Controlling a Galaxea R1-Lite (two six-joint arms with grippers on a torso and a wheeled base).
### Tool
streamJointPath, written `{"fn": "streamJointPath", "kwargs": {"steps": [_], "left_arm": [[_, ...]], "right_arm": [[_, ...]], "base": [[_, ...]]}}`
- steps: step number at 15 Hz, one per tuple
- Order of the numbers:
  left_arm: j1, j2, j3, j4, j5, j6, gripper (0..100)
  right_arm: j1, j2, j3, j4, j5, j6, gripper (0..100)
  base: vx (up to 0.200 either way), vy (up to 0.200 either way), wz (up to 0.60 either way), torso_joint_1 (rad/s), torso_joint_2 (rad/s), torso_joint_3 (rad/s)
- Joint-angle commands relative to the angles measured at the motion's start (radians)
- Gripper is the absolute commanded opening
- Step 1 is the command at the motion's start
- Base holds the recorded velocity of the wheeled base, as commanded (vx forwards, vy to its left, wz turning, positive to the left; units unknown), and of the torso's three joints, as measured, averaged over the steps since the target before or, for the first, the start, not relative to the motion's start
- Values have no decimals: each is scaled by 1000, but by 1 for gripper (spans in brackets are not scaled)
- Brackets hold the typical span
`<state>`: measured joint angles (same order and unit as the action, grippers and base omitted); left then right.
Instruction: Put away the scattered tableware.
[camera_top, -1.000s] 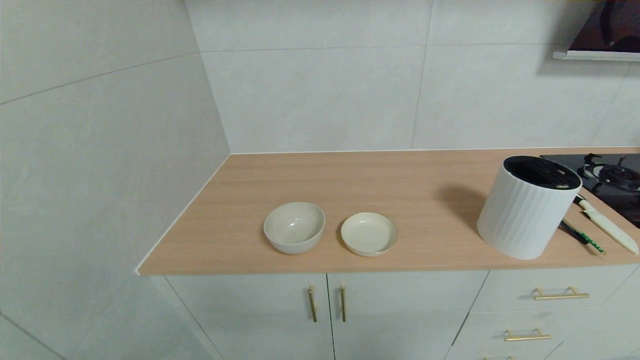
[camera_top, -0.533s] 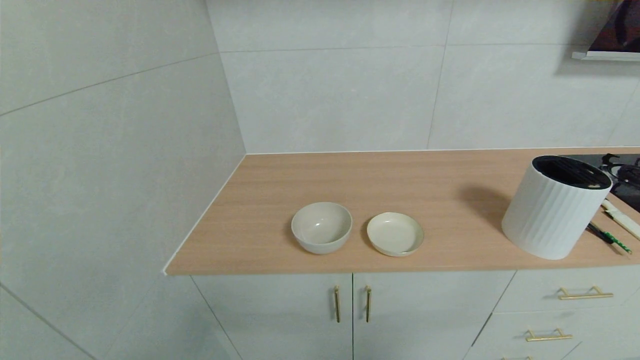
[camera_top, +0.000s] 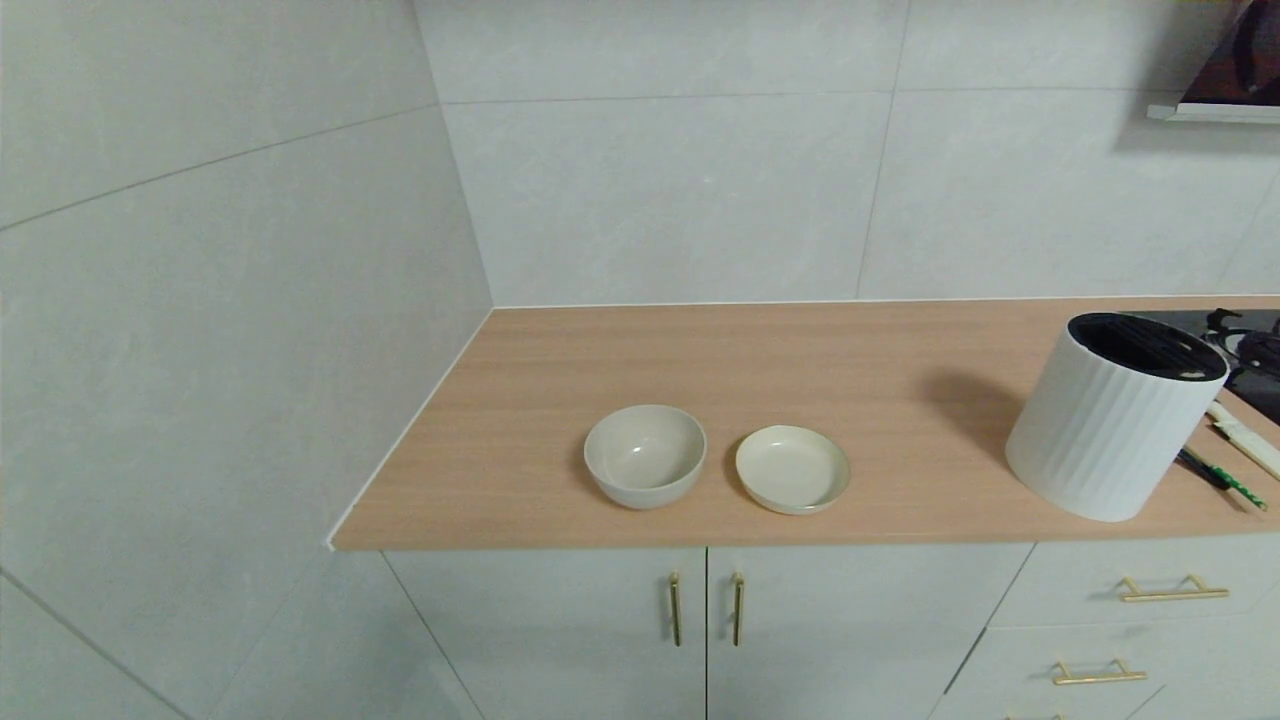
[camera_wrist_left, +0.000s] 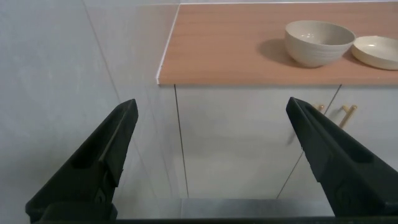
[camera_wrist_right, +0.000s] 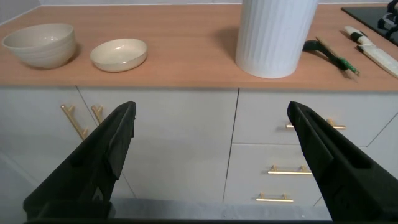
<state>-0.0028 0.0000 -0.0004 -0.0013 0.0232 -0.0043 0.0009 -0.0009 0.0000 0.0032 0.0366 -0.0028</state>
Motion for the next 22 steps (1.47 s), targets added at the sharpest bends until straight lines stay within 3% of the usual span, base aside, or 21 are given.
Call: {"fn": "streamJointPath", "kwargs": {"steps": [1,6,22], "left_arm": [[0,0,0,0,0,0,100],[0,0,0,0,1,0,100],[0,0,0,0,1,0,100]], "right_arm": [[-1,1,0,0,0,0,100],[-1,1,0,0,0,0,100],[-1,1,-2,0,0,0,100]], "base": [[0,0,0,0,0,0],[0,0,0,-38,76,46],[0,0,0,-231,522,286]]}}
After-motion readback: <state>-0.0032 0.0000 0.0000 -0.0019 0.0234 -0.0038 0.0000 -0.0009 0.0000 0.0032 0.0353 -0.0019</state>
